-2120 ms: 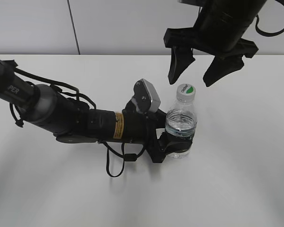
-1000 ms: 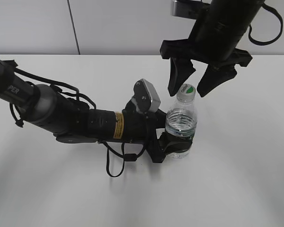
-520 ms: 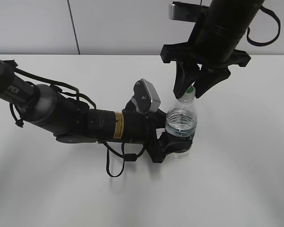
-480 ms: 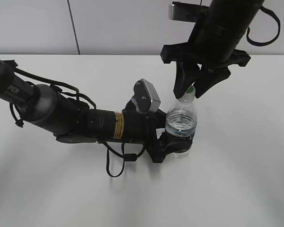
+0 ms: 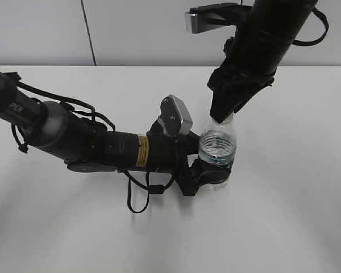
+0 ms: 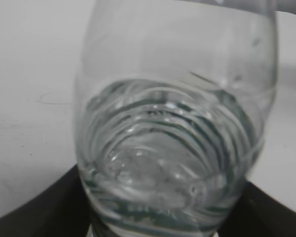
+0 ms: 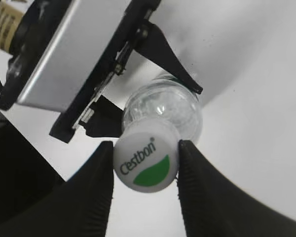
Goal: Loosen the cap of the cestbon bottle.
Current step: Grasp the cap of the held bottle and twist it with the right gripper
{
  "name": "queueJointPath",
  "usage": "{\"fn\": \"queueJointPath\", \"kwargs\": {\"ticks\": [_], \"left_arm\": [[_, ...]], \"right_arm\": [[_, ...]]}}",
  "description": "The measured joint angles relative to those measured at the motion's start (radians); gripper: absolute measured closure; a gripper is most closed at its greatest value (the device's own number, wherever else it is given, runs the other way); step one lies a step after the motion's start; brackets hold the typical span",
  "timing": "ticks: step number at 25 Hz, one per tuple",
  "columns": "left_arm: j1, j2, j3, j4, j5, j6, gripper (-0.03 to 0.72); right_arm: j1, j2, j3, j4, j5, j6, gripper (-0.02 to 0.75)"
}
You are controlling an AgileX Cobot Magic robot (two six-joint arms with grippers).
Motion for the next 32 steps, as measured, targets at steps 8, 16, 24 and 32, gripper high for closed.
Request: {"fn": "queueJointPath", "kwargs": {"ticks": [8, 16, 24, 32], "left_arm": [[0.0, 0.0, 0.0, 0.003, 0.0, 0.001, 0.175], [0.0, 0.0, 0.0, 0.001, 0.0, 0.0, 0.175], [0.0, 0.0, 0.0, 0.001, 0.0, 0.0, 0.175], [0.0, 0.0, 0.0, 0.001, 0.0, 0.0, 0.175]], "right_arm": [[-0.001, 0.0, -0.001, -0.001, -0.001, -0.506, 0.434], [-0.001, 0.0, -0.001, -0.003, -0.009, -0.538, 0.388], [-0.001, 0.001, -0.001, -0.002, -0.016, -0.53, 0.274], [-0.001, 0.001, -0.001, -0.001, -0.043, -0.239, 0.122]]}}
